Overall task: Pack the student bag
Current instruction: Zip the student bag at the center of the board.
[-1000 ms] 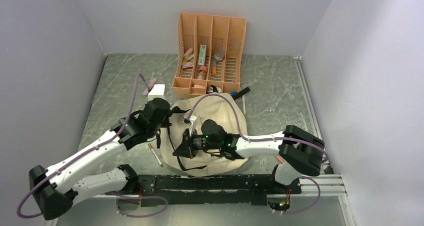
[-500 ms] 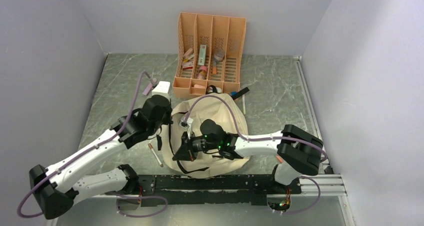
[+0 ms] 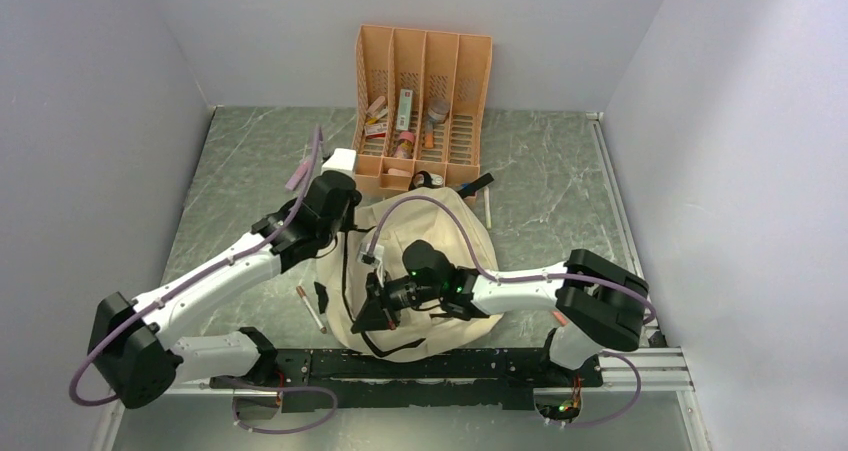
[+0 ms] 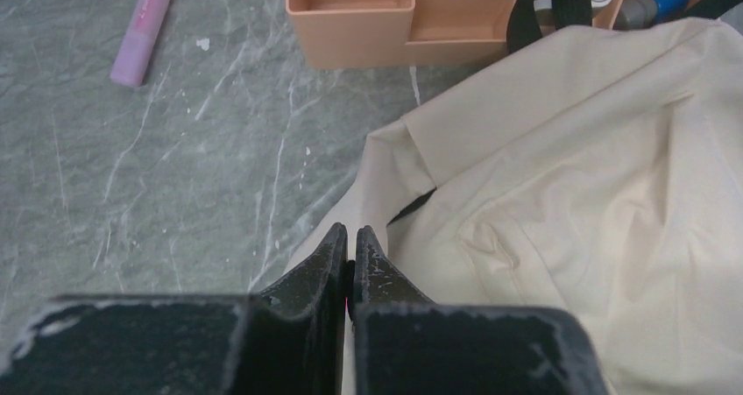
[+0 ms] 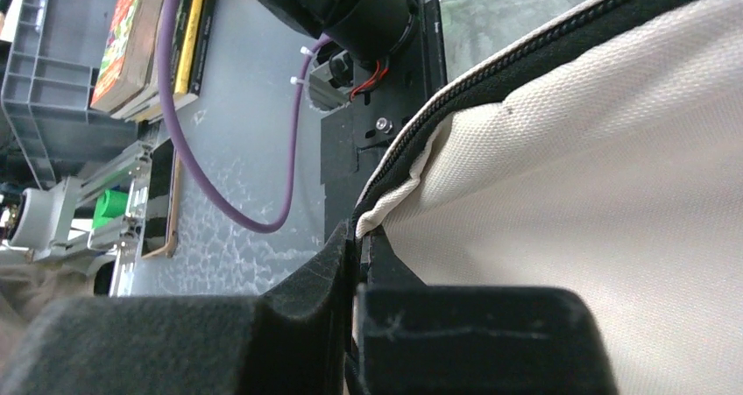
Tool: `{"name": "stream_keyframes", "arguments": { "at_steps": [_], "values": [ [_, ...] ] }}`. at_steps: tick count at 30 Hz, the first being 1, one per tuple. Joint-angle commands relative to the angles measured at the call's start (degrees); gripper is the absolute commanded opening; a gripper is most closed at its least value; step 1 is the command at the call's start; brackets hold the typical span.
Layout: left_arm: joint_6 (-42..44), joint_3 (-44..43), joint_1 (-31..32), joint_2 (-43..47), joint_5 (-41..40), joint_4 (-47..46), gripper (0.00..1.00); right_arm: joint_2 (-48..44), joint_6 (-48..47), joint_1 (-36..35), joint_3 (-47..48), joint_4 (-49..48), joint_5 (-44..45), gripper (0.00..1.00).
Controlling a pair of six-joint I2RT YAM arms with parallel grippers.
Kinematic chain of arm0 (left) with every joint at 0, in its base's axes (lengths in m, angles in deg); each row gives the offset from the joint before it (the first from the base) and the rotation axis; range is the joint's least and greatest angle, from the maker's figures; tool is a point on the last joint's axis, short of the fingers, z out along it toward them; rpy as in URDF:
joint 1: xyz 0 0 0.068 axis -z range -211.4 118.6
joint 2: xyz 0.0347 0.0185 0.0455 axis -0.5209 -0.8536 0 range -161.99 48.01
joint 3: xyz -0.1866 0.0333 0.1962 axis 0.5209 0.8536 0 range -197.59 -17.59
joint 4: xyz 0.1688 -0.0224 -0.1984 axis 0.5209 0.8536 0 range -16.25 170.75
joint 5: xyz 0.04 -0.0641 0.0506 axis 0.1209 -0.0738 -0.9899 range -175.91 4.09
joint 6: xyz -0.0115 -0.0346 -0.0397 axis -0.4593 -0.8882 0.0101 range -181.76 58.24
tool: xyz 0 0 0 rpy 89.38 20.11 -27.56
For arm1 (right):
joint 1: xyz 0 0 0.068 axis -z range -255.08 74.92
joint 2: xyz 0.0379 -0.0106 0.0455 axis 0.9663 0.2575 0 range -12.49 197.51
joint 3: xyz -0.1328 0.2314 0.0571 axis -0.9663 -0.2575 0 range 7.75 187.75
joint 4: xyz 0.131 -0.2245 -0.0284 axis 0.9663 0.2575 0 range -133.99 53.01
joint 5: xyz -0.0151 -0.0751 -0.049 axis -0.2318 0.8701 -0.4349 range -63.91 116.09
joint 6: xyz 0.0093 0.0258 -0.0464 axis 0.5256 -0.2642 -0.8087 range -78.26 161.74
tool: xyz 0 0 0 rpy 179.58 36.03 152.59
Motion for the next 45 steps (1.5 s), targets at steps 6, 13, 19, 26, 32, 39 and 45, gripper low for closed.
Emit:
{"name": "stream_keyframes", "arguments": {
  "at_steps": [6,13,19,26,32,39,45],
  "values": [
    [3.7,-6.4,-6.2,-8.2,3.8,-16.4,0.05,-2.2,-3.1,-2.2,-1.8,6.5,-12.0,0.00],
    [3.3,-5.9,-7.1,-8.6,8.6,-16.8,0.05,-8.2,-4.1,-2.2,-2.8,7.7,-2.4,0.20],
    [2.9,-2.8,-7.1,-3.3,12.8,-15.2,0.05,-18.2,-1.4,-0.9,-6.2,3.7,23.9,0.42],
    [2.9,0.4,-7.1,1.5,16.6,-15.3,0.05,-17.4,-1.1,6.1,-7.9,-6.7,37.0,0.47],
    [3.0,0.9,-7.1,1.9,20.8,-15.9,0.05,-9.0,-0.1,16.8,-7.1,-21.0,23.8,0.48],
    [3.4,0.3,-7.1,1.8,22.5,-16.2,0.05,0.3,-5.8,19.8,-3.1,-33.2,14.0,0.49],
    [3.5,0.5,-7.1,2.4,22.9,-15.8,0.05,6.1,-1.7,22.5,-1.1,-41.6,10.2,0.50]
  ]
}}
